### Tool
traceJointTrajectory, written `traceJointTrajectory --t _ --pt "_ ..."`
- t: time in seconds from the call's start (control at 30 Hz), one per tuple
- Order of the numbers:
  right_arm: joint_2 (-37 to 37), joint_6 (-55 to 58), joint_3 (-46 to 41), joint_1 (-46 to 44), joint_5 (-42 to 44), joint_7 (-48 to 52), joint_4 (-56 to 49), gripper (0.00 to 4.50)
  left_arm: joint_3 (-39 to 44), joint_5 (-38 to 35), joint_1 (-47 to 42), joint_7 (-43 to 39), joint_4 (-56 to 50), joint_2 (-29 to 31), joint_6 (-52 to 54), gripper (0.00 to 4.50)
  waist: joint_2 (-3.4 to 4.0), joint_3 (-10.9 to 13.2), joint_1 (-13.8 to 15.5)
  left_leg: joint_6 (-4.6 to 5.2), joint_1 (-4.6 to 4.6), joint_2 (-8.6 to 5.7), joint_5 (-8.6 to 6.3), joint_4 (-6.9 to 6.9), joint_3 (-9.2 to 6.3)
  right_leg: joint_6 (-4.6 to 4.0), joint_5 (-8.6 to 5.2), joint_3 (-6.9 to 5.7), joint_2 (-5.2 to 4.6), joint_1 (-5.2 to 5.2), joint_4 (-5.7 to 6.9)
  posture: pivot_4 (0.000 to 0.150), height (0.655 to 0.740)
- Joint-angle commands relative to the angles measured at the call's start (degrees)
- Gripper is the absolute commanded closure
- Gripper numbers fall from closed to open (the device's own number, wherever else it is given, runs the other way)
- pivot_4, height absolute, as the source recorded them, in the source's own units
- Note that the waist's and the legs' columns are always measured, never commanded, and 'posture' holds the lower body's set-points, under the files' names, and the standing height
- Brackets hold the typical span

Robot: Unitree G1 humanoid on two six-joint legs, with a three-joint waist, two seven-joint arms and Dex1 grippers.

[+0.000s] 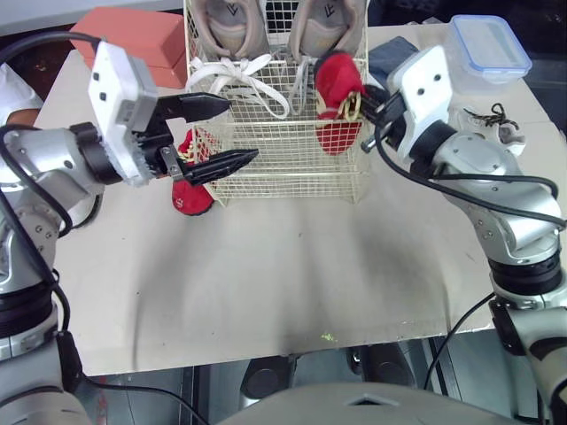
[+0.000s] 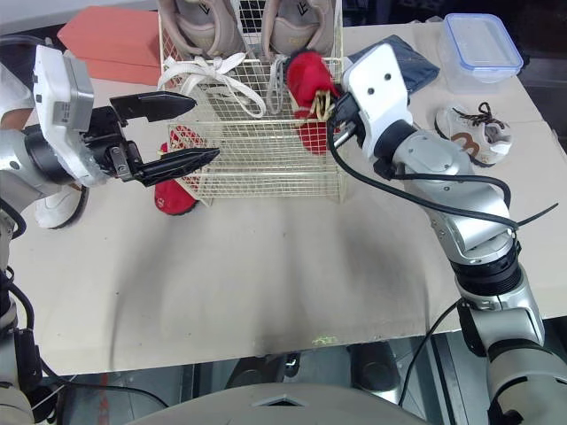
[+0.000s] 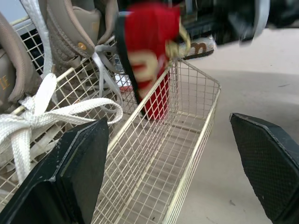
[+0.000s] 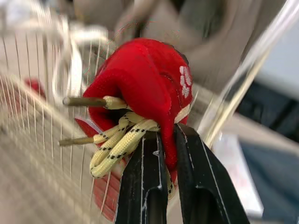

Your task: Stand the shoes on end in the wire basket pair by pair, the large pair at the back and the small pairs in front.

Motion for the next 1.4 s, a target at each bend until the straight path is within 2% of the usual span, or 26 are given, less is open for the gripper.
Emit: traceJointTrajectory --t 0.03,0.23,0.27,0.3,0.37,0.47,0.5,0.57,0.73,0.87,1.17,1.4 --pt "0.79 4.52 0.88 -2.08 -1.53 0.52 -0.74 4.50 1.46 -1.15 -0.24 0.17 -2.02 0.07 0.04 0.03 0.00 0.00 0.03 0.00 0.00 0.00 0.00 -0.01 0.00 0.00 0.00 0.00 0.00 0.00 0.00 0.150 0.7400" --pt "2.11 6.19 1.09 -1.38 -4.35 0.98 0.70 4.50 1.68 -1.09 0.02 0.54 -2.50 -0.50 -0.19 0.03 -0.03 -0.02 0.06 0.00 0.01 0.00 0.00 0.01 0.01 0.00 0.00 0.00 0.00 0.01 0.00 0.150 0.7400" --pt "2.11 6.33 0.72 -1.31 -4.53 1.18 0.47 3.82 1.91 -1.09 0.34 0.54 -2.61 -0.48 -0.23 0.00 -0.03 -0.02 0.06 0.00 0.01 0.00 0.00 0.01 0.00 0.00 0.00 -0.01 0.01 0.01 0.00 0.150 0.7400" --pt "2.05 6.33 0.25 -1.26 -4.74 1.33 0.25 3.55 2.11 -1.08 0.65 0.51 -2.70 -0.45 -0.30 0.00 -0.03 -0.02 0.04 0.00 0.01 0.00 0.00 0.01 0.01 0.00 0.00 -0.01 0.00 0.01 0.00 0.150 0.7400" --pt "1.22 6.30 -1.93 -1.21 -4.35 2.27 -0.79 2.56 2.77 -1.02 1.32 0.40 -2.41 -0.32 -0.49 0.00 -0.03 -0.02 0.02 0.00 0.02 0.00 0.00 0.01 0.00 0.00 0.00 0.00 0.00 0.01 0.01 0.150 0.7400" --pt "-0.41 6.57 -5.22 -0.95 -2.34 5.12 -2.53 1.34 3.86 -0.89 2.21 0.00 -1.78 0.10 -0.80 0.00 -0.03 -0.02 0.11 0.00 0.02 0.00 0.00 0.00 0.00 0.00 0.00 0.00 0.00 0.00 0.01 0.150 0.7400" --pt "-0.71 6.56 -6.58 -0.61 -1.11 6.40 -2.70 0.78 4.25 -0.70 2.40 0.01 -1.50 0.10 -1.04 0.00 -0.03 -0.02 0.12 0.00 0.01 0.00 0.00 0.00 0.00 0.00 0.00 -0.01 0.00 0.01 0.00 0.150 0.7400" --pt "-1.36 5.64 -9.34 0.38 1.12 9.13 -2.70 0.03 5.32 -0.42 2.58 0.14 -0.84 -0.23 -1.74 0.00 -0.03 -0.02 0.14 0.00 0.01 0.00 0.00 0.00 0.01 0.00 0.00 -0.01 0.00 0.01 0.00 0.150 0.7400" --pt "-3.88 1.93 -15.77 1.54 7.78 17.71 -3.86 0.03 10.20 -1.04 3.24 0.16 4.17 -0.48 -2.33 0.00 0.00 0.00 0.02 0.01 0.01 0.01 0.00 0.00 0.02 0.00 0.00 0.01 -0.03 0.00 0.00 0.150 0.7400" --pt "-8.21 -5.99 -16.84 3.71 12.37 30.81 -5.10 0.03 10.74 1.44 2.56 2.66 13.79 -4.99 -5.77 0.00 0.00 -0.01 0.18 0.01 0.02 0.02 -0.01 -0.02 -0.02 0.00 0.00 -0.06 -0.03 0.03 -0.03 0.150 0.7400" --pt "-7.92 -4.68 -13.12 -0.33 19.46 36.29 -5.36 0.03 4.04 16.21 -2.04 9.75 40.39 -9.28 -14.14 0.00 -0.03 -0.01 0.21 0.01 0.03 0.00 -0.01 0.03 -0.08 0.00 0.00 -0.12 -0.08 0.06 -0.01 0.150 0.7400" --pt "-5.95 -3.92 -8.81 -2.71 18.62 34.24 -5.63 0.03 2.45 18.09 -4.71 11.58 48.22 -12.56 -12.02 0.00 -0.24 -0.05 0.18 0.00 -0.07 -0.02 0.00 0.06 -0.17 0.00 0.00 -0.20 -0.24 0.02 -0.02 0.150 0.7400"
